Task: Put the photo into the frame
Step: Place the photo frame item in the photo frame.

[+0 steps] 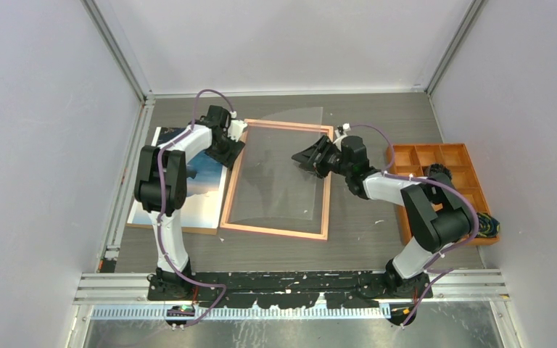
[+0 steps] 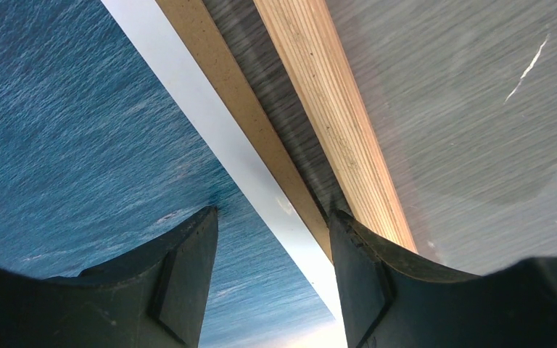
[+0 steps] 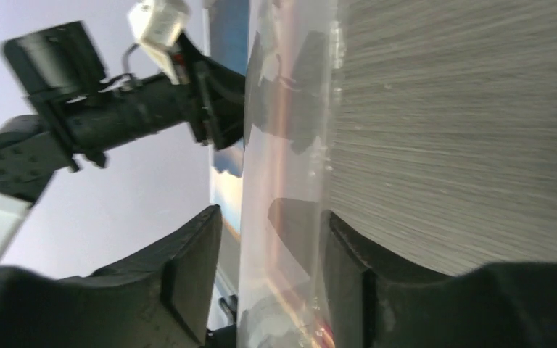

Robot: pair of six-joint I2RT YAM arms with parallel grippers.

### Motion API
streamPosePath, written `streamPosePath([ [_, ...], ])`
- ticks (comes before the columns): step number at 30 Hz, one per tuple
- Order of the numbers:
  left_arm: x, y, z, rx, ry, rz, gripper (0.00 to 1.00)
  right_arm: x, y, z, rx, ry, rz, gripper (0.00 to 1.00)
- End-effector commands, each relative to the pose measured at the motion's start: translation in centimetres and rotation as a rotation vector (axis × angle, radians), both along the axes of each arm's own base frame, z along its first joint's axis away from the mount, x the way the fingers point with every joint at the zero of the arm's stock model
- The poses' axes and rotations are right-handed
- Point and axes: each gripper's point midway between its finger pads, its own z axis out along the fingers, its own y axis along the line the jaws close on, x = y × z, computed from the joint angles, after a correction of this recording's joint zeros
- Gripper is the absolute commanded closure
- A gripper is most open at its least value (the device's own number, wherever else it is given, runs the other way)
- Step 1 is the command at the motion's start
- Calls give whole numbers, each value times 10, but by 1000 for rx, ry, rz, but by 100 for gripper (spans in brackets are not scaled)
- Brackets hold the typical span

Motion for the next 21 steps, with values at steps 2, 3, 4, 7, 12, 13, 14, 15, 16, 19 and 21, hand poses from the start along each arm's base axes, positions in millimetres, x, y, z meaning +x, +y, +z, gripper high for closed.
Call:
streamPosePath([
  [2, -5, -19, 18, -57, -20, -35, 40, 2, -12, 1, -169, -33, -20, 36],
  [3, -5, -19, 17, -55, -20, -34, 40, 2, -14, -1, -200, -36, -15, 34],
  [4, -5, -19, 17, -55, -18, -34, 40, 2, -16, -2, -227, -31, -15, 31],
  [7, -6, -18, 15, -49, -19, -34, 40, 1, -23, -4, -292, -24, -18, 25],
  [12, -6, -18, 14, -51, -18, -34, 40, 1, -21, -3, -312, -36, 17, 20],
  [13, -6, -18, 13, -51, -18, -33, 40, 1, -21, -4, -313, -32, 21, 20],
  [14, -6, -18, 14, -51, -18, -35, 40, 1, -20, -5, -317, -27, 26, 19],
  [15, -7, -18, 14, -51, -18, -36, 40, 2, -21, -7, -323, -20, 30, 19],
  [16, -7, -18, 13, -50, -16, -36, 40, 2, -21, -8, -332, -18, 35, 18],
  [19, -8, -17, 12, -47, -18, -37, 40, 3, -22, -12, -362, -4, 44, 15],
  [21, -8, -16, 11, -44, -20, -38, 40, 3, -25, -12, -383, -2, 42, 14],
])
